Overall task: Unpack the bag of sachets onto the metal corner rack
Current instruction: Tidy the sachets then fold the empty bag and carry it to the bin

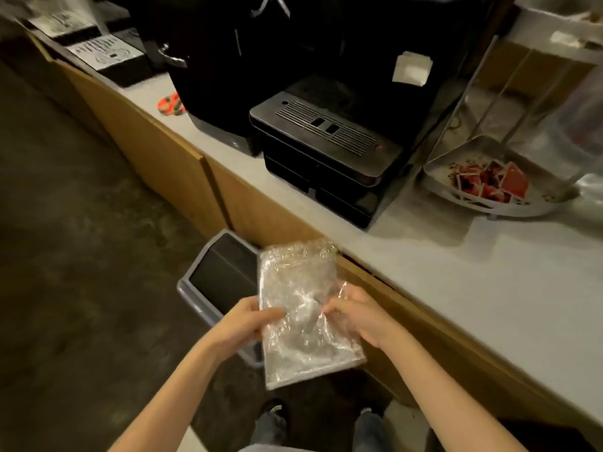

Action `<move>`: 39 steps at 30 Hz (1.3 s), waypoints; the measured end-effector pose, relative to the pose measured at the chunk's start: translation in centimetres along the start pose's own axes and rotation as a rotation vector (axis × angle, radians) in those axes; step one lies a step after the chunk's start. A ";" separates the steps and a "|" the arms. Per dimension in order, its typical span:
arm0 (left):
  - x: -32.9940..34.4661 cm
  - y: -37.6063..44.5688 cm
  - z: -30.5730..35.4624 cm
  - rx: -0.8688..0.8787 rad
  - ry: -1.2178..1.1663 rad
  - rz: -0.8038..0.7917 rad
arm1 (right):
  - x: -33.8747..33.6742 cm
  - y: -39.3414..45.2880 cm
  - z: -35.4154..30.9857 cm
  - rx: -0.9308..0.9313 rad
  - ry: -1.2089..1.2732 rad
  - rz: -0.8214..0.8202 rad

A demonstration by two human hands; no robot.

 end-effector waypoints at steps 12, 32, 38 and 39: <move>-13.5 0.5 1.3 0.089 0.042 -0.004 | 11.9 7.9 1.1 0.115 0.358 -0.227; -23.4 12.9 -6.3 0.279 1.750 0.040 | 20.3 22.7 7.3 -0.147 -1.166 -0.045; -22.1 17.2 -8.3 0.232 1.634 0.009 | 20.9 24.5 10.6 0.136 -0.788 -0.057; -22.0 17.8 -8.6 0.216 1.607 -0.004 | 20.8 24.7 10.9 0.176 -0.750 -0.053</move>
Point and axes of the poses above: each hand's wrist, its own y-axis towards the middle knuckle, its own x-axis out of the palm, z = x × y, the point moved 7 cm from there along y, towards the middle knuckle, and after that the axes turned 8 degrees about -y, right-handed, at the moved point
